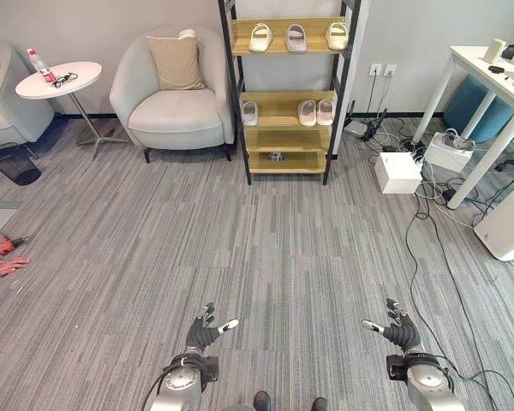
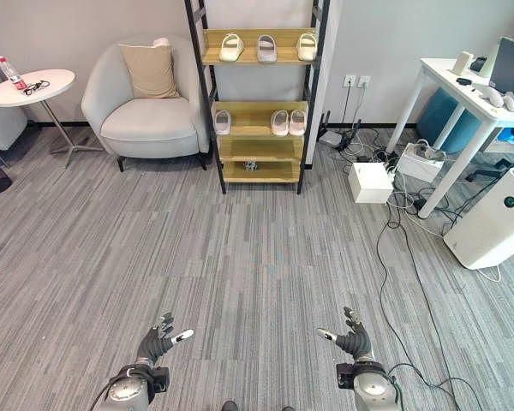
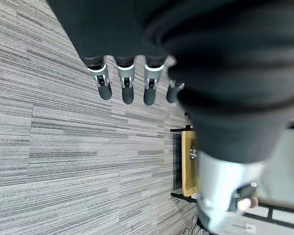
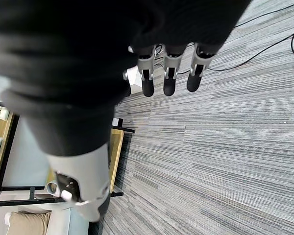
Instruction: Arrange the slippers neatly on the shoe rack.
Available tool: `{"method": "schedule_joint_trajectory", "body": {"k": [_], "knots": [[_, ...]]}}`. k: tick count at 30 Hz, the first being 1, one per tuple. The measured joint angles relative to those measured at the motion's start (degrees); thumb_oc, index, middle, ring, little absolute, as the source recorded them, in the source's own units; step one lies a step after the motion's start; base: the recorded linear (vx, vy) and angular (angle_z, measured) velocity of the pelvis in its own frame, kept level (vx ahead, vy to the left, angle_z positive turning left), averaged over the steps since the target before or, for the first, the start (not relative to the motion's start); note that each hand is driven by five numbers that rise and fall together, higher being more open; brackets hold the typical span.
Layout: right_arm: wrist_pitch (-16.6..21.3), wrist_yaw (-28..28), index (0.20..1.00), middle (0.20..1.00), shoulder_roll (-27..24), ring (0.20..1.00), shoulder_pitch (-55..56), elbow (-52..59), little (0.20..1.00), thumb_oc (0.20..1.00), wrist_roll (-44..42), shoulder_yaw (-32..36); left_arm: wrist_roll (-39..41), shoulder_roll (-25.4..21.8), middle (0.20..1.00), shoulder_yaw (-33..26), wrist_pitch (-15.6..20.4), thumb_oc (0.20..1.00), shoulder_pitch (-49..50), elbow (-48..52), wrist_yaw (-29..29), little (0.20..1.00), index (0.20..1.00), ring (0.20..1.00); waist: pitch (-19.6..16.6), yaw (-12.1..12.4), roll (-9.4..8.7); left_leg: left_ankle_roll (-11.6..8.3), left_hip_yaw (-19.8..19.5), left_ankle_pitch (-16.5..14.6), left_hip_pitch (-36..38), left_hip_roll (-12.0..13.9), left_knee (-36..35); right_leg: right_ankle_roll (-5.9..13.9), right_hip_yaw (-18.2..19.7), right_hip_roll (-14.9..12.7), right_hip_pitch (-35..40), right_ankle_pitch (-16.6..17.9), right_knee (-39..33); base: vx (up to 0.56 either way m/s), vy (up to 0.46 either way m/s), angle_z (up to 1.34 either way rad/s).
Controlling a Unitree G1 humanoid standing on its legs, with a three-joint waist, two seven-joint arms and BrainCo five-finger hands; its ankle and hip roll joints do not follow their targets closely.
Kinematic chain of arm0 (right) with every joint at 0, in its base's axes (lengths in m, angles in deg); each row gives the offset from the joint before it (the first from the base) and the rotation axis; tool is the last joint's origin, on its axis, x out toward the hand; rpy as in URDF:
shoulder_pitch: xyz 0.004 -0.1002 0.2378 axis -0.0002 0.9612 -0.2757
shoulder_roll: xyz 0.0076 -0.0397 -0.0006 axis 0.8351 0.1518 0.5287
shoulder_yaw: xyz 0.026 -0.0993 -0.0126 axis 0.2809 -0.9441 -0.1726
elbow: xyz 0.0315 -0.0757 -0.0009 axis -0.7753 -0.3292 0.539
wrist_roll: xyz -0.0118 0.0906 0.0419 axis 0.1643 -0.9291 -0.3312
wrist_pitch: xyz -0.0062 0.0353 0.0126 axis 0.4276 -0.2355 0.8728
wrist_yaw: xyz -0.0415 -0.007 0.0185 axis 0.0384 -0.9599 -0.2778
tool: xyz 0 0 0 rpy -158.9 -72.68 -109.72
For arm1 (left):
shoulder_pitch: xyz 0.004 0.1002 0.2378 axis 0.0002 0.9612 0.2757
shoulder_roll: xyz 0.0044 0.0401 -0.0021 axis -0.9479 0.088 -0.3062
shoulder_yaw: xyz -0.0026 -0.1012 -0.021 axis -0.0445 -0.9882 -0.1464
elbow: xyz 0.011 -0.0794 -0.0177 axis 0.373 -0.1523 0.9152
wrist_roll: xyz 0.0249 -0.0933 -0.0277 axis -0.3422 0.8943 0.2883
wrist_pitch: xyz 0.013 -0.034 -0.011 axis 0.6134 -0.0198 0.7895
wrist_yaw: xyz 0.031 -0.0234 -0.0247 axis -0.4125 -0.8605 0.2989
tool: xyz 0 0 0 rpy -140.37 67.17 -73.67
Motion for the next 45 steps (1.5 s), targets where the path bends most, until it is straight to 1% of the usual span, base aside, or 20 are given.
{"method": "schedule_joint_trajectory", "body": {"k": [4,13,16,18,23,24,26,30,39,45], "knots": [[0.00,0.03,1.000,1.000,0.00,1.000,0.08,0.00,1.000,1.000,0.00,-0.02,-0.27,0.00,1.000,0.05,-0.06,1.000,0.05,0.00,-0.01,1.000,1.000,1.000,0.26,-0.08,-0.05,-0.81,0.04,-0.61,0.32,0.01,-0.38,-0.21,0.47,0.03,-0.06,-0.16,0.00,0.00,0.000,-0.02],[0.00,0.07,1.000,1.000,0.50,1.000,0.91,0.05,1.000,1.000,-0.02,-0.36,0.04,0.03,1.000,0.05,-0.14,1.000,0.13,0.79,-0.08,1.000,1.000,1.000,0.25,-0.65,-0.04,-0.55,0.15,-0.43,0.05,0.01,-0.35,-0.02,0.65,0.03,-0.43,0.14,0.01,0.00,0.000,-0.01],[0.00,0.09,1.000,1.000,0.51,1.000,1.34,0.07,1.000,1.000,-0.03,-0.36,0.03,0.03,1.000,0.05,-0.14,1.000,0.24,0.81,-0.08,1.000,1.000,1.000,0.23,-1.21,-0.02,-0.38,0.33,-0.31,0.06,0.02,-0.01,-0.54,0.63,0.02,-0.41,0.44,0.01,0.00,0.000,0.00],[0.00,0.10,1.000,1.000,0.52,1.000,1.35,0.07,1.000,1.000,-0.03,-0.40,0.03,0.03,1.000,0.05,-0.14,1.000,0.31,0.81,-0.06,1.000,1.000,1.000,0.23,-1.35,-0.03,-0.38,0.48,-0.31,0.05,0.02,-0.01,-0.55,0.64,0.01,-0.37,0.45,0.01,0.00,0.000,0.00],[-0.02,0.21,1.000,1.000,0.53,1.000,1.30,0.07,1.000,1.000,-0.03,-0.67,0.03,0.03,1.000,0.02,-0.14,1.000,0.53,0.81,-0.07,1.000,1.000,1.000,0.24,-1.40,-0.07,-0.40,0.72,-0.32,0.07,0.06,-0.01,-0.42,0.76,0.02,-0.55,0.34,0.00,0.00,0.002,-0.01],[-0.03,0.28,1.000,1.000,0.53,1.000,1.29,0.07,1.000,1.000,-0.03,-0.68,0.03,0.03,1.000,0.01,-0.14,1.000,0.76,0.81,-0.07,1.000,1.000,1.000,0.24,-1.33,-0.08,-0.42,0.87,-0.34,0.08,0.09,-0.02,0.10,0.90,0.03,-0.58,-0.03,0.00,0.02,0.012,-0.04],[-0.14,0.55,1.000,1.000,0.53,1.000,1.30,0.04,1.000,1.000,-0.03,-0.70,0.03,0.04,1.000,0.02,-0.15,1.000,1.08,0.81,-0.07,1.000,1.000,1.000,0.24,-1.35,-0.09,-0.42,1.03,-0.34,0.10,0.12,-0.02,0.11,1.03,0.04,-0.60,0.00,0.01,0.01,0.005,-0.02],[-1.06,0.70,1.000,1.000,0.53,1.000,1.31,0.04,1.000,1.000,-0.03,-0.84,0.06,0.04,1.000,0.00,-0.16,1.000,2.08,0.80,-0.08,1.000,1.000,1.000,0.22,-1.30,-0.12,-0.43,1.07,-0.35,0.14,0.12,-0.02,0.09,1.06,0.04,-0.58,0.03,0.01,0.00,0.000,0.00],[-1.13,0.71,1.000,1.000,0.55,1.000,1.25,0.03,1.000,1.000,-0.03,-0.86,0.11,0.04,1.000,-0.09,-0.16,1.000,2.21,0.76,-0.14,1.000,1.000,1.000,0.16,-1.23,-0.10,-0.39,1.07,-0.33,0.29,0.12,-0.01,-0.17,1.03,0.04,-0.41,0.25,0.00,0.00,0.000,0.00],[-1.15,0.73,1.000,1.000,0.55,1.000,1.24,0.03,1.000,1.000,-0.05,-1.69,0.30,0.11,1.000,-0.12,-0.16,1.000,2.23,0.76,-0.23,1.000,1.000,1.000,-0.62,-1.22,0.24,-0.38,1.07,-0.31,0.44,0.12,-0.01,-0.39,1.01,0.04,-0.15,0.44,0.01,0.00,0.000,0.00]]}}
